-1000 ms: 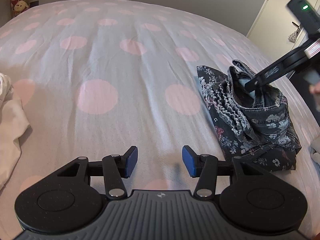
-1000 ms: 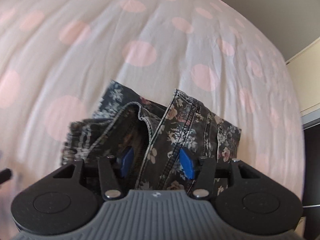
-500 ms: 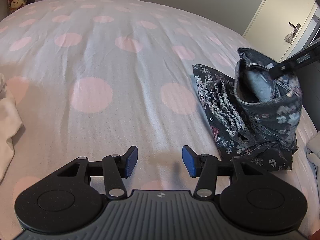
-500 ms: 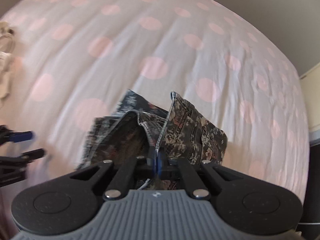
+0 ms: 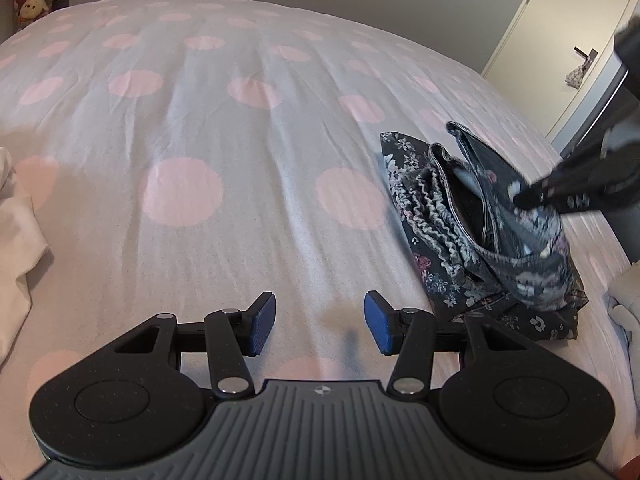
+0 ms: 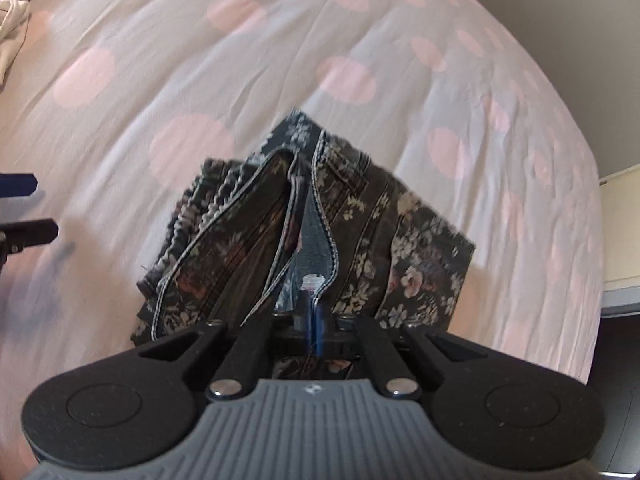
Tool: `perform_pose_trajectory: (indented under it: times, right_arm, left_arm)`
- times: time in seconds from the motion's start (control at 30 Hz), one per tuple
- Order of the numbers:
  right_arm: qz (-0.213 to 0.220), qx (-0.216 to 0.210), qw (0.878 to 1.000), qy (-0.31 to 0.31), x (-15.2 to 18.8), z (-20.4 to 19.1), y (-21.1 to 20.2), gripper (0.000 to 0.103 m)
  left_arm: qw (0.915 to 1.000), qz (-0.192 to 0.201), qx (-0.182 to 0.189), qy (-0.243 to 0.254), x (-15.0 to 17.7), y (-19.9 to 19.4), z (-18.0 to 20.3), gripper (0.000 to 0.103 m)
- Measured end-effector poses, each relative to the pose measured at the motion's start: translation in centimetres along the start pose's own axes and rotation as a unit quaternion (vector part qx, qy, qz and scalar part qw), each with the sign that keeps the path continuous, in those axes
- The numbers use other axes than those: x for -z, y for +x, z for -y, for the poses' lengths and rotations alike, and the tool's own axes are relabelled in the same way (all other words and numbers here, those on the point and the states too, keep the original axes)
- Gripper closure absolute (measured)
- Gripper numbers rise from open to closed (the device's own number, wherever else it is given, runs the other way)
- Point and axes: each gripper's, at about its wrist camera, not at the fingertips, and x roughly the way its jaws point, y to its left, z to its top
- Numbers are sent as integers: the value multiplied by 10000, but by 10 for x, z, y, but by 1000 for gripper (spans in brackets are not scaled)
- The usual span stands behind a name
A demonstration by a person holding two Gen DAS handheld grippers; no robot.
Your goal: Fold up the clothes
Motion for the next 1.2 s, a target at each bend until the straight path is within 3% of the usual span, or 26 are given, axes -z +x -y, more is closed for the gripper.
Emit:
perform_pose_trajectory:
  times: [0.1, 0.3, 0.47, 0.57, 0.67, 0.77, 0.9, 1.13, 1.2]
  right_arm:
    - [42, -92, 9999, 130, 3, 5, -1, 97]
    - [644, -523, 9958, 377, -5, -8, -40, 91]
    - [525, -1044, 9915, 568, -14, -29, -33, 92]
    - [405, -1008, 9921, 623, -11, -38, -22, 92]
    - [184, -246, 9984, 483, -4, -40, -10, 93]
    - [-63, 87, 9984, 547, 6, -31, 2, 95]
    - [-200, -260, 9919, 1225, 17, -14, 17, 90]
    - [-228, 47, 9928, 1171, 13, -21, 33, 84]
    - [-94, 160, 9901, 1390, 8, -14, 32, 76]
  left_arm:
    - [10000, -61, 57, -10, 0, 4, 0, 56]
    - [9999, -34, 111, 14, 0, 3, 2, 56]
    - [9999, 11, 98, 37, 1, -2, 3, 56]
    - [9999, 54, 104, 20, 0, -5, 2, 56]
    - [9999, 65, 122, -29, 0, -5, 0, 56]
    - [9998, 68, 158, -44, -1, -5, 0, 56]
    - [9997, 76, 207, -43, -1, -7, 0, 56]
    - [9997, 58, 212, -80, -2, -8, -1, 56]
    - [9997, 49, 219, -69, -2, -8, 0, 56]
